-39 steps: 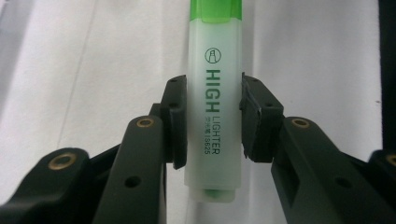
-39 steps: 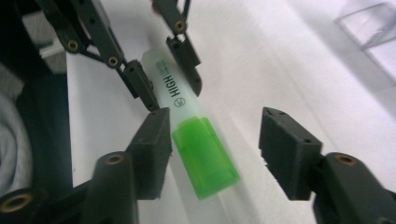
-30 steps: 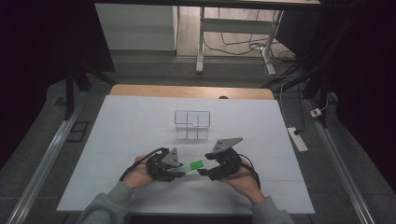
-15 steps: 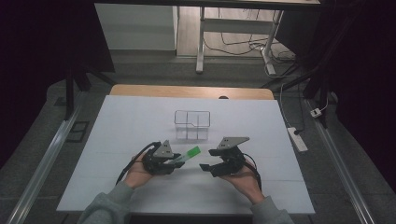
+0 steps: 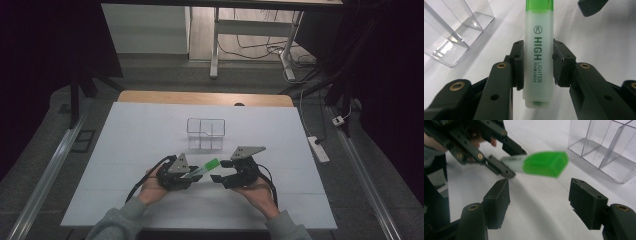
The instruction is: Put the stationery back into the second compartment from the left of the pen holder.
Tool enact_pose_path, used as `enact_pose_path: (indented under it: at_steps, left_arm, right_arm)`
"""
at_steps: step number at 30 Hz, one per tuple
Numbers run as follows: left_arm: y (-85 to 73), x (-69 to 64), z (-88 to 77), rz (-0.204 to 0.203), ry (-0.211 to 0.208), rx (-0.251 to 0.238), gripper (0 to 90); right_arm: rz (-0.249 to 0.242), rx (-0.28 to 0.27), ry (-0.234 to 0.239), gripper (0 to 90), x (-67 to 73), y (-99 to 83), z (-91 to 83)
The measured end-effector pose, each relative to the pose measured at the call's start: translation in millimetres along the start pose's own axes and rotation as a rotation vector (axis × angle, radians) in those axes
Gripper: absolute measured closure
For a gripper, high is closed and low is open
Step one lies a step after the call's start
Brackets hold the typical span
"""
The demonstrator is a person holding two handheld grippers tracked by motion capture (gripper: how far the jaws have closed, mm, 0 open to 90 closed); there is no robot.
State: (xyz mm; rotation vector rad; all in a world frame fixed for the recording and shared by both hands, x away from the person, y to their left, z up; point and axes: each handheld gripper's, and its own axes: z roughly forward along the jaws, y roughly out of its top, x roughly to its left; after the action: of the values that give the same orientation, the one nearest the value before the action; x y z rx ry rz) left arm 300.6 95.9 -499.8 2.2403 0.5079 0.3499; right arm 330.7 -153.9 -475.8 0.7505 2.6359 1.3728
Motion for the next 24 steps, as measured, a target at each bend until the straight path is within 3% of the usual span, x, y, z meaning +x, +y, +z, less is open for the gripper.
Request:
enact_pose_path:
  at_steps: [7, 12, 15, 18, 22, 24]
  left_arm:
    - [2.2, -10.3, 7.5, 0.032, 0.026, 0.004, 65.1]
    - [4.7, -19.5, 12.1, 0.054, 0.067, 0.012, 65.1]
    - [6.8, -24.9, 15.1, 0.077, 0.068, 0.019, 65.1]
    - [8.5, -29.5, 18.5, 0.105, 0.086, 0.048, 65.1]
    - [7.9, -29.7, 20.3, 0.103, 0.086, 0.053, 65.0]
    - [7.8, -29.8, 20.6, 0.102, 0.086, 0.051, 64.8]
  right_arm:
    - [0.032, -0.019, 0.020, 38.4, 1.7, 1.2, 4.1]
    - [0.051, -0.031, -0.001, 47.1, 1.7, 0.4, 3.5]
    - [0.079, -0.041, 0.034, 52.8, 0.3, 0.4, 3.2]
    - [0.070, -0.032, 0.064, 58.0, 1.4, 0.6, 4.8]
    - [0.079, -0.047, 0.119, 67.6, 1.5, 1.2, 4.4]
    - [0.075, -0.048, 0.122, 68.3, 2.2, 1.9, 4.2]
